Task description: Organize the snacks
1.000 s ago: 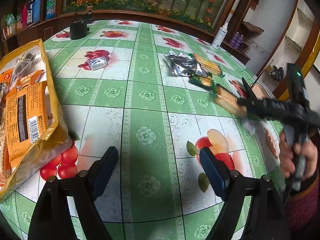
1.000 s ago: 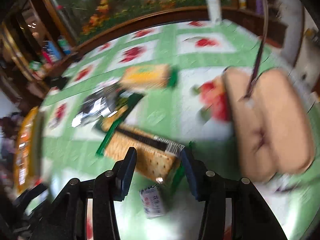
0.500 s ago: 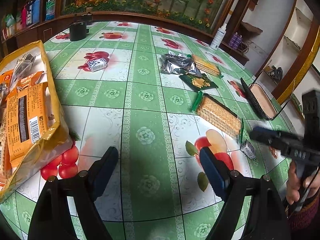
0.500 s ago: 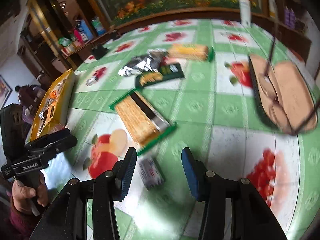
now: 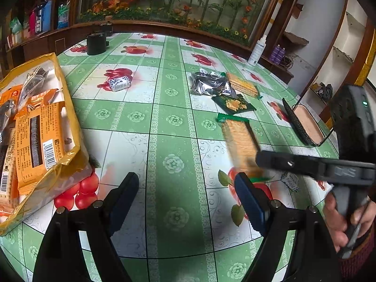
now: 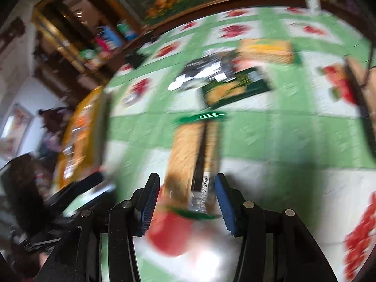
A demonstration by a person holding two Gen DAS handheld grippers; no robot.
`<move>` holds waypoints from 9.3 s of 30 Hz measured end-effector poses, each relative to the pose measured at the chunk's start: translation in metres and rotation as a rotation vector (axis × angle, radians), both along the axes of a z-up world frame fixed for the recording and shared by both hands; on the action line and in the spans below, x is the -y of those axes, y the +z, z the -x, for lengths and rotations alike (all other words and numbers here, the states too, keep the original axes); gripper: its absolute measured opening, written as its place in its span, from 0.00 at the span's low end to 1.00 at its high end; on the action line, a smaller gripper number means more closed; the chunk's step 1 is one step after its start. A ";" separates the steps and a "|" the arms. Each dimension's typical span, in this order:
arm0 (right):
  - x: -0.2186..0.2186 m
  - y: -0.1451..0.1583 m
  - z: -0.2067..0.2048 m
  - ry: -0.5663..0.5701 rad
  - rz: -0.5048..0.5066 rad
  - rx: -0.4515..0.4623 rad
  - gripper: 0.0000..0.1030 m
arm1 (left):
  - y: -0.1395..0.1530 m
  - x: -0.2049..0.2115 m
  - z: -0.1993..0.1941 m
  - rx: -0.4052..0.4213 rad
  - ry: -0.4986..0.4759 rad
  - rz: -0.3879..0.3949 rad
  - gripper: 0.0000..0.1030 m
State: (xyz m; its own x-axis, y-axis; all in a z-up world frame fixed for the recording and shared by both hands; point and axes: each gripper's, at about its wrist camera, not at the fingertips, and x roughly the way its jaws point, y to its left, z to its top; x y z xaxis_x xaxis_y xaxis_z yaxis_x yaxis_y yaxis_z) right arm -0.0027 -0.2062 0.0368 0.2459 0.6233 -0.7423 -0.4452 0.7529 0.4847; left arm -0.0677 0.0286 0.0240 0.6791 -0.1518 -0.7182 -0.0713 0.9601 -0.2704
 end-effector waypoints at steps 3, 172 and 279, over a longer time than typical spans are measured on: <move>0.011 0.014 0.008 -0.031 -0.024 0.037 0.52 | 0.000 0.000 0.000 -0.003 0.000 0.005 0.80; -0.013 0.037 -0.109 -0.119 0.009 0.067 0.44 | 0.039 -0.035 -0.054 -0.056 0.023 0.113 0.90; -0.047 0.031 -0.077 -0.080 0.183 0.281 0.46 | 0.010 -0.023 -0.107 0.103 0.130 -0.221 0.55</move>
State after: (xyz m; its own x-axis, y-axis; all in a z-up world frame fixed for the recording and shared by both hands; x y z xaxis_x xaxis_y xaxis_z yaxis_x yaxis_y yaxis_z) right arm 0.0738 -0.1591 0.0681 0.4989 0.4567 -0.7366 -0.4783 0.8538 0.2054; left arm 0.0398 0.0518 0.0338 0.7539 0.0941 -0.6502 -0.1810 0.9811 -0.0678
